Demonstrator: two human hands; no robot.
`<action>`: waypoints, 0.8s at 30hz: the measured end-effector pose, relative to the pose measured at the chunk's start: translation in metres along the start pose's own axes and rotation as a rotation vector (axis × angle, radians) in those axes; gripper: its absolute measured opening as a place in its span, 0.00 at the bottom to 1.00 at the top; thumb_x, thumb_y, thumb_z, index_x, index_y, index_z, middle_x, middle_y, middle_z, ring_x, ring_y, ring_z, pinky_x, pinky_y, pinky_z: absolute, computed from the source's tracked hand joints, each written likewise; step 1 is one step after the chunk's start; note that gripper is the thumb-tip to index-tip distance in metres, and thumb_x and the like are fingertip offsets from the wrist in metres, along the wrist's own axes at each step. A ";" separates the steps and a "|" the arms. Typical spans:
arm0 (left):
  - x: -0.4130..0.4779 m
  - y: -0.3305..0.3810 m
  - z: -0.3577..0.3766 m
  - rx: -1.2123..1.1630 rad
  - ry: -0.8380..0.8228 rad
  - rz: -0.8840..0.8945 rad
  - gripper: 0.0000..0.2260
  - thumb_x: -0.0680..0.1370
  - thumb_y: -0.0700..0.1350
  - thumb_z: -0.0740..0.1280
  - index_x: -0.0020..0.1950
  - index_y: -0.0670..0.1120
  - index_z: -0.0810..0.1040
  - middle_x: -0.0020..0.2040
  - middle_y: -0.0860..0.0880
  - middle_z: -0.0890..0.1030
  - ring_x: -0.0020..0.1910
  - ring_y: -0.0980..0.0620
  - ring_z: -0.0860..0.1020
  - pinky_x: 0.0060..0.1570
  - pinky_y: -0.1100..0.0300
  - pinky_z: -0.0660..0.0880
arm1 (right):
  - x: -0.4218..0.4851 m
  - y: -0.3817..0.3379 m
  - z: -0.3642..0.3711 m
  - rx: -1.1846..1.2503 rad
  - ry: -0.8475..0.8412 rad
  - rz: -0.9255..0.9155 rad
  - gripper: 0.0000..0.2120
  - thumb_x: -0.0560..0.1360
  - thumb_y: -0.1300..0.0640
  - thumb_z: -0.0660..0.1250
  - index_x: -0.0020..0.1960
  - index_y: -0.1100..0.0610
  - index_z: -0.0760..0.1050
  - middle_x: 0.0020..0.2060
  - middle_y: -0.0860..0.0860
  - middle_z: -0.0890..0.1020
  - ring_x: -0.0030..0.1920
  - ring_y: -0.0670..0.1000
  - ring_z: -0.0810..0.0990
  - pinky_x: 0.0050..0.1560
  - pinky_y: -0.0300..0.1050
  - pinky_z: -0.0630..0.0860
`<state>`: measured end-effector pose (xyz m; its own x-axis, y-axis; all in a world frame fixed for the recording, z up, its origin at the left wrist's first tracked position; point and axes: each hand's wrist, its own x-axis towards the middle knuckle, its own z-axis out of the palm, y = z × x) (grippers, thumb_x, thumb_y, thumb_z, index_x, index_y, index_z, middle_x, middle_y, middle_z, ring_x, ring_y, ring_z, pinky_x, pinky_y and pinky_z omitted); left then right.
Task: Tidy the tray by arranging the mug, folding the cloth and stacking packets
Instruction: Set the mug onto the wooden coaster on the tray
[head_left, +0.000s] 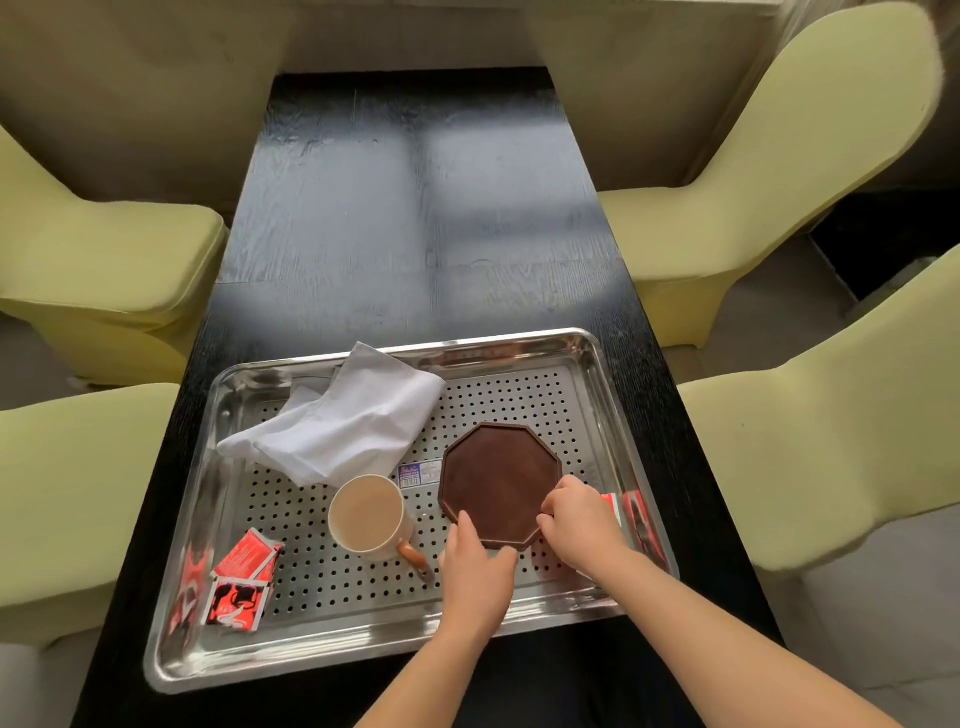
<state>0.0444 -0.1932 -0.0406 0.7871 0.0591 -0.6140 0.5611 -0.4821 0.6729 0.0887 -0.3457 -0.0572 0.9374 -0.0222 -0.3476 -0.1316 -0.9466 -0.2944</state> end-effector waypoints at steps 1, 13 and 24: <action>0.003 0.005 0.001 -0.023 0.003 -0.003 0.34 0.76 0.44 0.64 0.81 0.45 0.55 0.77 0.44 0.65 0.73 0.43 0.65 0.71 0.43 0.66 | 0.003 0.001 -0.002 -0.002 0.002 0.007 0.12 0.79 0.54 0.65 0.55 0.56 0.84 0.55 0.52 0.79 0.56 0.54 0.78 0.58 0.47 0.76; 0.033 0.047 -0.003 -0.168 -0.003 -0.031 0.37 0.76 0.43 0.65 0.82 0.46 0.51 0.81 0.46 0.58 0.76 0.47 0.62 0.73 0.46 0.65 | 0.033 0.006 -0.022 0.038 0.033 0.085 0.12 0.79 0.51 0.65 0.57 0.54 0.84 0.57 0.52 0.80 0.59 0.54 0.79 0.60 0.47 0.75; 0.058 0.071 -0.004 -0.205 -0.035 -0.019 0.35 0.73 0.41 0.65 0.80 0.45 0.58 0.76 0.44 0.68 0.65 0.47 0.74 0.67 0.45 0.72 | 0.051 0.016 -0.029 0.105 0.095 0.136 0.13 0.79 0.53 0.64 0.58 0.54 0.83 0.57 0.52 0.81 0.59 0.53 0.78 0.60 0.46 0.74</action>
<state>0.1312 -0.2206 -0.0269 0.7687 0.0344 -0.6387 0.6187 -0.2930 0.7289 0.1437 -0.3711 -0.0533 0.9340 -0.1829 -0.3069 -0.2878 -0.8941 -0.3432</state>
